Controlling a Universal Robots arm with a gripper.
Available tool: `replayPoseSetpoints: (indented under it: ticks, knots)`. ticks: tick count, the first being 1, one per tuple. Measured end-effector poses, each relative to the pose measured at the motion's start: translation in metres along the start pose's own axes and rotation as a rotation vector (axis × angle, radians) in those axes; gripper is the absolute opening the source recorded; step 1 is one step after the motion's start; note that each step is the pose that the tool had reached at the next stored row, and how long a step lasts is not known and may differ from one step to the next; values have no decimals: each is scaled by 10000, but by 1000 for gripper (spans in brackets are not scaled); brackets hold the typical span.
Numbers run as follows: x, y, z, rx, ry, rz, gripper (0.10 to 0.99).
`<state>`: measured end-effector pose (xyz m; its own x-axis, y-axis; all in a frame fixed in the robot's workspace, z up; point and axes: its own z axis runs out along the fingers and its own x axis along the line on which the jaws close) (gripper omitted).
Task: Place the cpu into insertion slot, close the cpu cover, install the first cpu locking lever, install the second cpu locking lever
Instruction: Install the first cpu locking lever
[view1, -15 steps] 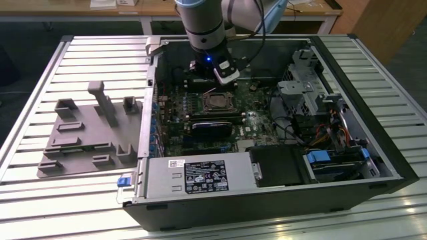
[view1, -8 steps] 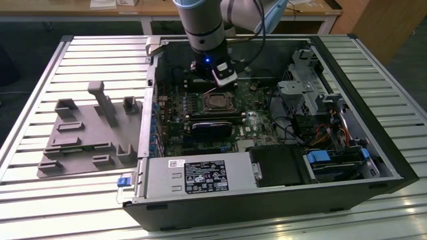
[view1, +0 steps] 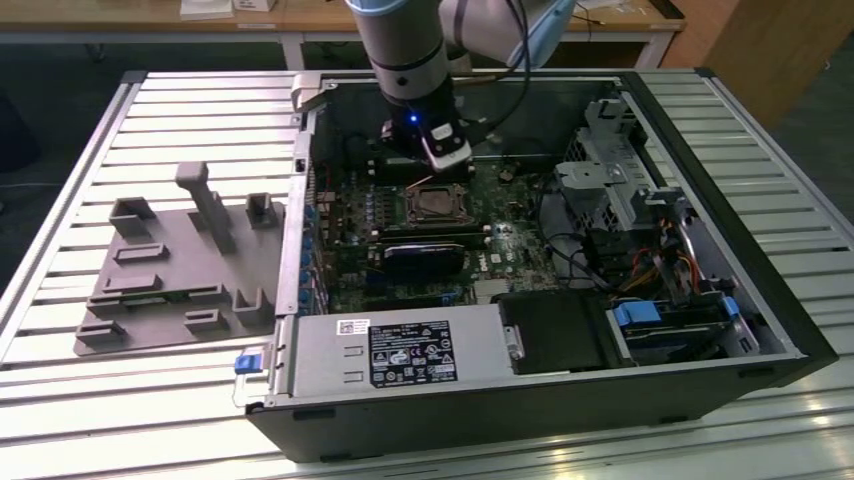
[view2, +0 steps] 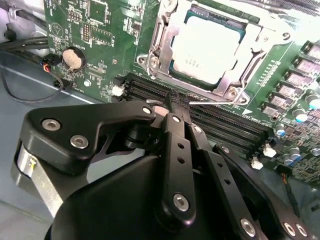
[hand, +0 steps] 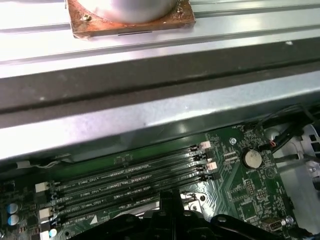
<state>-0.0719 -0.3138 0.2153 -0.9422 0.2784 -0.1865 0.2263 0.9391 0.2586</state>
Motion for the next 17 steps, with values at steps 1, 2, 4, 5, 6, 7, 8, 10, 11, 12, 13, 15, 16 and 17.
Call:
replayPoseSetpoints:
  ticks: [1, 2, 4, 5, 6, 7, 8, 10, 11, 12, 13, 15, 16, 17]
  knots:
    - [2, 6, 3, 1, -3, 8, 106]
    - [5, 13, 6, 4, -5, 15, 106]
    - [13, 36, 16, 21, -15, 41, 106]
    - [16, 43, 19, 28, -19, 54, 106]
    - [17, 48, 22, 37, -26, 69, 106]
    - [19, 51, 24, 48, -34, 88, 106]
    - [19, 51, 25, 60, -41, 106, 106]
    - [19, 51, 25, 64, -42, 107, 106]
    - [19, 52, 25, 65, -42, 107, 106]
    - [19, 51, 28, 63, -46, 107, 106]
    - [21, 50, 34, 63, -65, 104, 106]
    - [27, 45, 46, 106, -149, 70, 106]
    - [29, 44, 52, 142, -194, 50, 106]
    - [31, 43, 56, 185, -233, 31, 106]
